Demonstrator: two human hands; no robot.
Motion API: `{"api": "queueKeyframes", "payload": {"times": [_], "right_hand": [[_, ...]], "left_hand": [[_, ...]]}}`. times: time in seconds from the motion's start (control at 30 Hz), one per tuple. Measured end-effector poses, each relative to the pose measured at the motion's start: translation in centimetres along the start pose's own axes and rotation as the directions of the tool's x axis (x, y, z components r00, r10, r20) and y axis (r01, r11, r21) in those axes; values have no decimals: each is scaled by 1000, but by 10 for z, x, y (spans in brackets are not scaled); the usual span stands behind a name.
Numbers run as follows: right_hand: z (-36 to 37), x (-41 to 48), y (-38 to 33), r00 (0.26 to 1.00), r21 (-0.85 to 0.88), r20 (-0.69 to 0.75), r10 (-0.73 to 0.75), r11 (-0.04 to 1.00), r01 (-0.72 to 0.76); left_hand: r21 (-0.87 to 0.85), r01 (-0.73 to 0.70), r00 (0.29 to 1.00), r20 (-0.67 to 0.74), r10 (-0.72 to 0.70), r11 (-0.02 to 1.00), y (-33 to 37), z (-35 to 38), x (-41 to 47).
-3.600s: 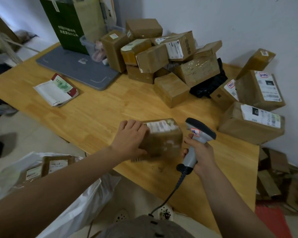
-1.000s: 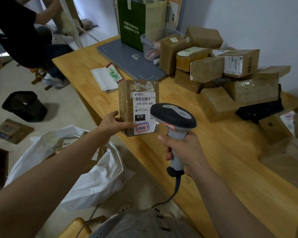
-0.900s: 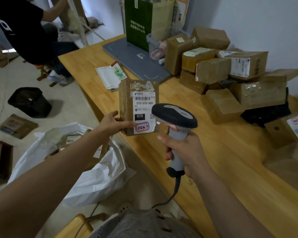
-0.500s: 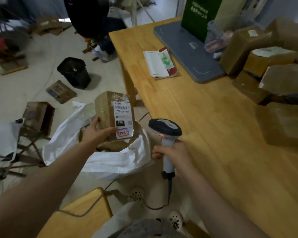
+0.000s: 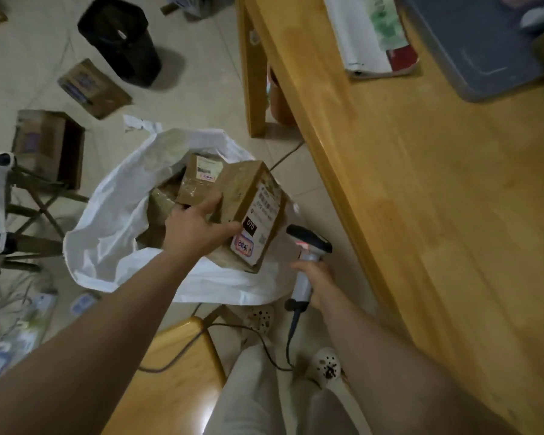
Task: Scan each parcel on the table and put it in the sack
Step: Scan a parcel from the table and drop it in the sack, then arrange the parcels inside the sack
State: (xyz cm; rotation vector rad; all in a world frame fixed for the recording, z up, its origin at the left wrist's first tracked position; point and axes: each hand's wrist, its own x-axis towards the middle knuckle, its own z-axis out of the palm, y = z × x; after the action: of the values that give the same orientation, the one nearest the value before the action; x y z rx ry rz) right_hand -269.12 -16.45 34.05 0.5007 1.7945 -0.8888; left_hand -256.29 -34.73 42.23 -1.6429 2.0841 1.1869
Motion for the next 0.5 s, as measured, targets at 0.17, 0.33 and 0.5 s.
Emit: {"api": "queueKeyframes", "payload": {"times": [0.17,0.33,0.5], "right_hand": [[22,36,8,995,57,62,79,995,-83],[28,32,15,999,235,24,32,971,-37],[32,-3,-8,1000,381,26,2,924,-11]], "left_hand": [[-176,9,1000,23,-5,984,-14,-11,8],[-232,15,998,67,1,973,-24,-21,14],[-214,5,999,38,3,977,-23,-36,7]]}}
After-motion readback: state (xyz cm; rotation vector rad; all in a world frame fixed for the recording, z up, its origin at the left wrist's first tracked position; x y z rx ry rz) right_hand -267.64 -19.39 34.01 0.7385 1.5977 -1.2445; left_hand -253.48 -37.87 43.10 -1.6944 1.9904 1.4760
